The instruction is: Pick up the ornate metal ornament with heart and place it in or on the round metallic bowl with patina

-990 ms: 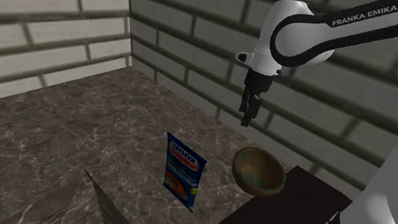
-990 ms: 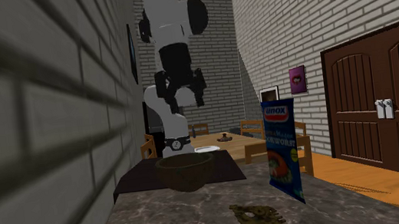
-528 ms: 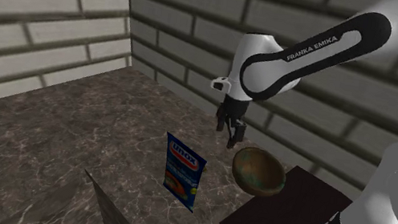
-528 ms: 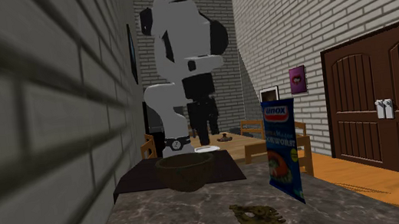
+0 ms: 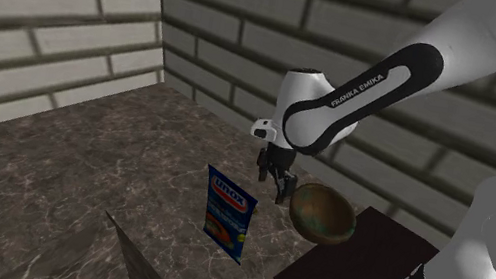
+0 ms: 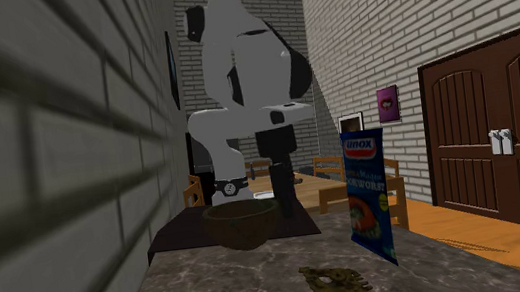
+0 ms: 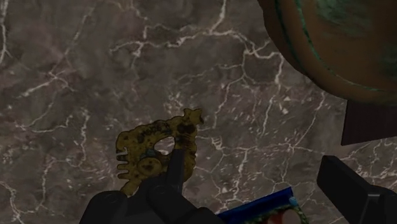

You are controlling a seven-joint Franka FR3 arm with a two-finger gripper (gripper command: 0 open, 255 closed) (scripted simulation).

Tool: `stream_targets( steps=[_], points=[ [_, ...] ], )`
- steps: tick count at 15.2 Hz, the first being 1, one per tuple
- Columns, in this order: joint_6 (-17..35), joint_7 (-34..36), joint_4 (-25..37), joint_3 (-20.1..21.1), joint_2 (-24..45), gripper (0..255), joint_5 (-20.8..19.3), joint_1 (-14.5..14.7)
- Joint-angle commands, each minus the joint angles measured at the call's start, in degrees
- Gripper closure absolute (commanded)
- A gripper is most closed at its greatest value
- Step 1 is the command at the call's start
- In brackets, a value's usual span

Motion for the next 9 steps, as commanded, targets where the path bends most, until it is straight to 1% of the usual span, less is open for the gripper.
stream_targets(
  steps=[1,9],
  points=[
    [1.7,-0.5,-0.3,0.1,1.4,0,0.7,0.2],
    [2.2,-0.7,-0.4,0.2,1.8,0,0.9,0.2]
  ],
)
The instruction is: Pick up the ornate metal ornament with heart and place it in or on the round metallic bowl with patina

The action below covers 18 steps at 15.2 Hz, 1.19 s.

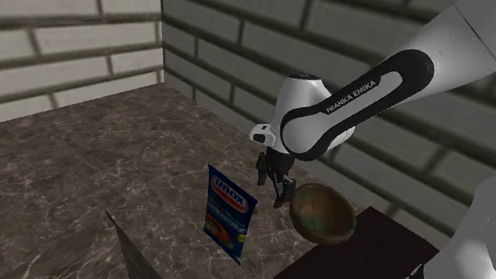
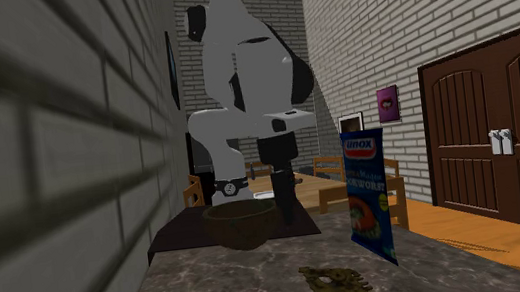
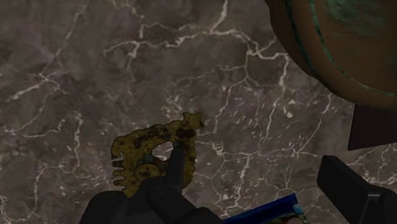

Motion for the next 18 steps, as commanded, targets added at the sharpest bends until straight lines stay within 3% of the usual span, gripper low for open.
stream_targets(
  steps=[1,10,11,18],
  points=[
    [0.0,0.0,0.0,0.0,0.0,255,0.0,0.0],
    [0.0,0.0,0.0,0.0,0.0,255,0.0,0.0],
    [0.0,0.0,0.0,0.0,0.0,0,0.0,0.0],
    [-4.8,-0.8,19.3,0.6,16.9,0,-3.8,0.8]
  ],
)
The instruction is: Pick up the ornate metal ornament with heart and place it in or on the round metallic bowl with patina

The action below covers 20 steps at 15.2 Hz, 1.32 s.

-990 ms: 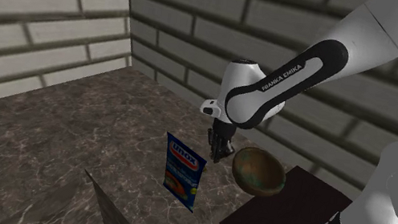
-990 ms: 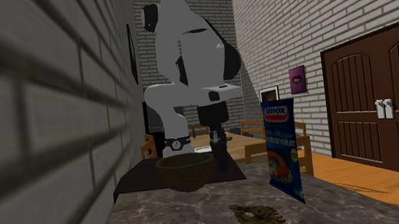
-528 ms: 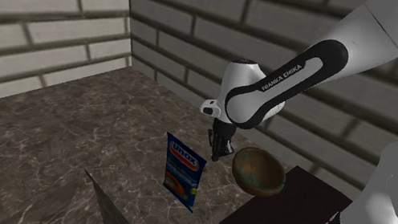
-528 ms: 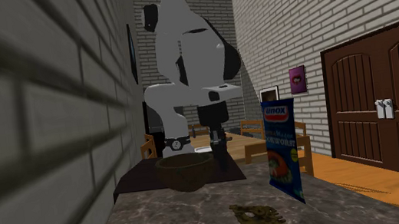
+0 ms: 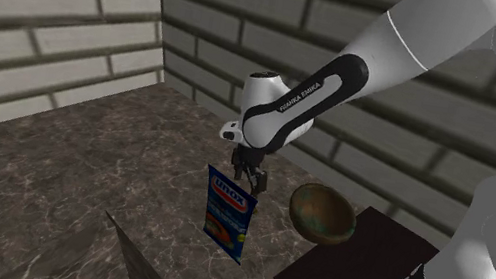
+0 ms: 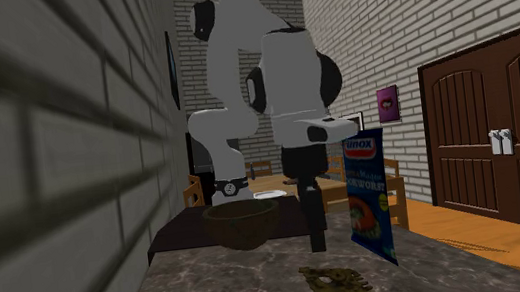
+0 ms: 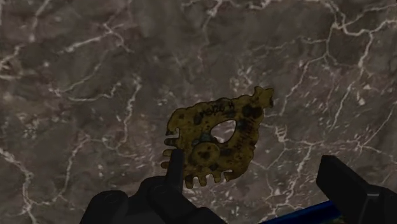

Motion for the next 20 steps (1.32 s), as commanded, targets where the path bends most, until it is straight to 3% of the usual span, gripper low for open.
stream_targets(
  steps=[1,9,17,18,20],
  points=[
    [-1.6,-0.1,6.0,0.2,5.1,0,-1.1,0.3],
    [3.0,-0.9,6.6,0.9,10.4,0,-0.2,0.2],
    [3.0,-0.9,6.6,0.9,10.4,0,-0.2,0.2],
    [3.0,-0.9,6.6,0.9,10.4,255,-0.2,0.2],
    [3.0,-0.9,6.6,0.9,10.4,255,-0.2,0.2]
  ],
)
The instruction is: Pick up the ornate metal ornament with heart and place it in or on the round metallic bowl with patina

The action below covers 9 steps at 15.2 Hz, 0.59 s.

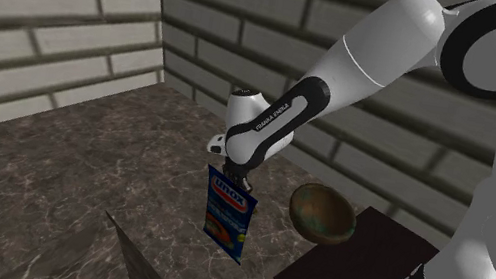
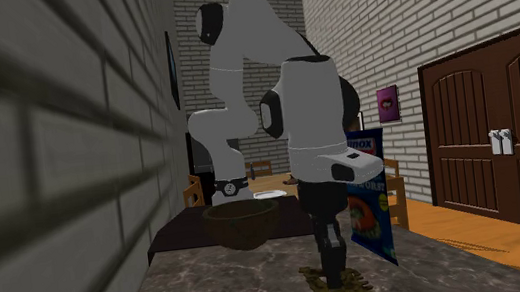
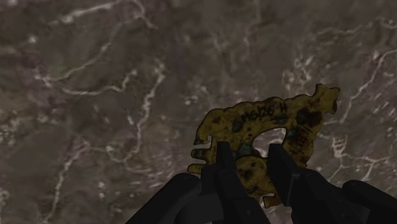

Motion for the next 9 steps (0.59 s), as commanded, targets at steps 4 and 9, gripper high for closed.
stream_targets(
  steps=[4,9],
  points=[
    [0.0,0.0,0.0,0.0,0.0,255,0.0,0.0],
    [-1.2,0.3,-0.2,-0.2,-1.4,255,-0.3,0.1]
  ],
)
